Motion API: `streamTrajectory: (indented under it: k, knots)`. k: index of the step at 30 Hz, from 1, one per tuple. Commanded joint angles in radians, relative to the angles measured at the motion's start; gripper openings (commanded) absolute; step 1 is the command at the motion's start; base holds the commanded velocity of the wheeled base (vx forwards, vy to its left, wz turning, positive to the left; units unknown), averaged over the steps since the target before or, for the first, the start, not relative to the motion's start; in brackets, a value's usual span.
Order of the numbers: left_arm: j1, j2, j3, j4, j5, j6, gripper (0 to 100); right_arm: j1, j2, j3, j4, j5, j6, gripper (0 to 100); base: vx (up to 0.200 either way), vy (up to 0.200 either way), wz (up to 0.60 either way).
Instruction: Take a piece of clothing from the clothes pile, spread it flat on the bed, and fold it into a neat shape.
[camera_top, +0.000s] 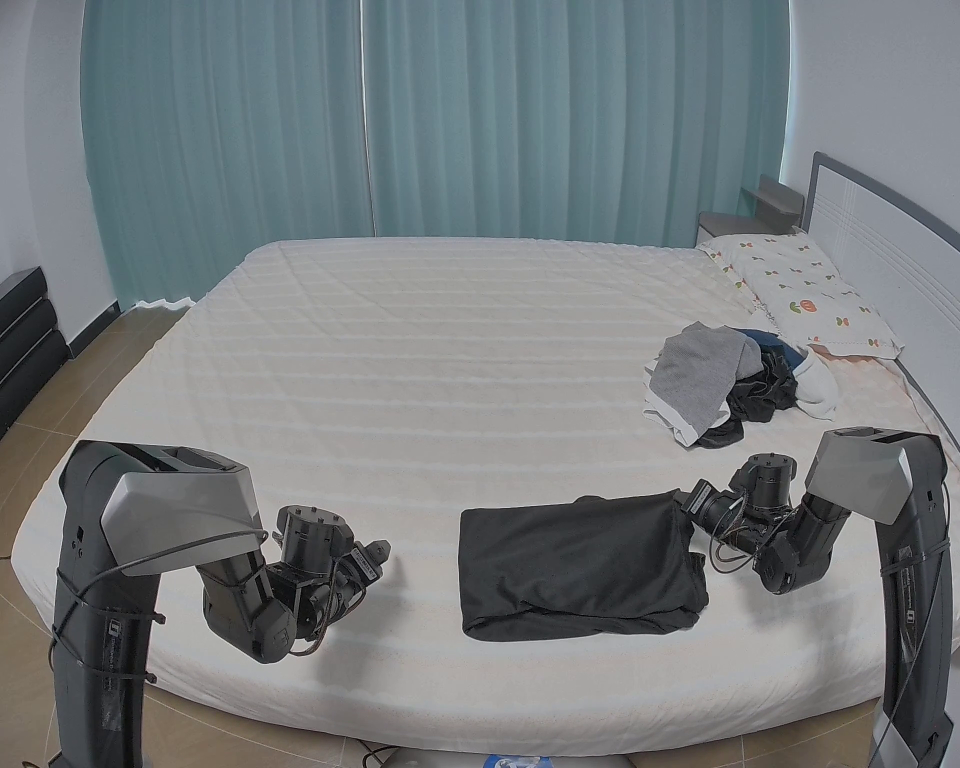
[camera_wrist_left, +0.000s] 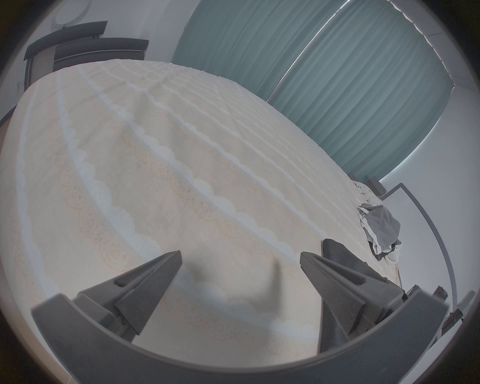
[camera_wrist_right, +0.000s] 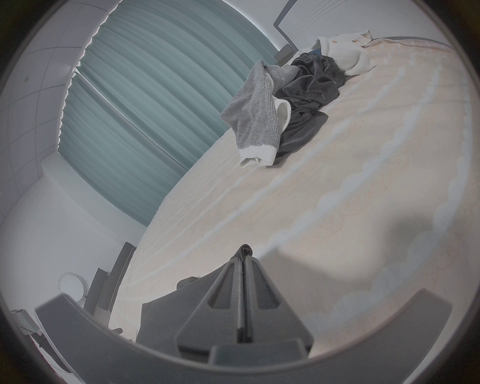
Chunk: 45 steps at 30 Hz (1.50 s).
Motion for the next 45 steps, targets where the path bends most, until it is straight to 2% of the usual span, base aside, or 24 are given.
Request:
streamTrajectory:
  k: [1,7,8,13,16,21,25,28,29,30,31,38,45]
  knots:
    - [0.000,0.007,0.000,0.000,0.001,0.001,100,-0.006,0.002,-0.003,0.001,-0.001,0.000,0,0.000,0.000,0.00]
    - [0.000,0.007,0.002,-0.003,0.001,0.001,100,-0.009,0.005,-0.005,0.004,0.002,-0.001,0,0.000,0.000,0.00]
    - [0.000,0.007,0.002,-0.004,0.001,0.001,100,-0.009,0.005,-0.005,0.003,0.002,-0.001,100,0.000,0.000,0.00]
    - [0.000,0.007,0.002,-0.006,0.001,0.001,100,-0.012,-0.016,0.012,-0.014,0.007,0.005,100,0.000,0.000,0.00]
    - [0.000,0.006,0.000,-0.006,0.001,0.001,100,-0.030,-0.113,0.092,-0.019,0.011,0.010,100,0.000,0.000,0.00]
    - [-0.001,0.006,0.002,-0.006,0.001,0.001,100,-0.024,-0.197,0.204,-0.010,0.080,0.008,100,-0.040,0.000,0.00]
    - [-0.003,0.006,0.002,-0.006,0.002,0.003,100,-0.032,-0.231,0.296,-0.019,0.088,0.005,100,-0.200,0.000,0.00]
    - [-0.009,0.007,0.005,-0.006,0.002,0.003,100,-0.061,-0.288,0.403,-0.022,0.165,0.010,100,-0.200,0.000,0.00]
    - [-0.009,0.007,0.005,-0.006,0.002,0.003,100,-0.062,-0.289,0.408,-0.020,0.169,0.010,100,-0.200,0.000,0.00]
    - [-0.009,0.007,0.005,-0.006,0.002,0.003,100,-0.076,-0.295,0.445,-0.022,0.235,0.007,100,0.000,0.000,0.00]
    - [-0.009,0.007,0.006,-0.006,0.002,0.003,100,-0.079,-0.295,0.461,-0.020,0.255,-0.001,100,0.000,0.000,0.00]
    - [-0.009,0.009,0.009,-0.008,0.002,0.004,100,-0.070,-0.263,0.483,-0.019,0.268,-0.007,100,0.000,0.000,0.00]
    - [-0.009,0.013,0.009,-0.008,0.002,0.018,100,-0.041,-0.208,0.432,-0.019,0.261,-0.013,100,0.000,0.000,0.00]
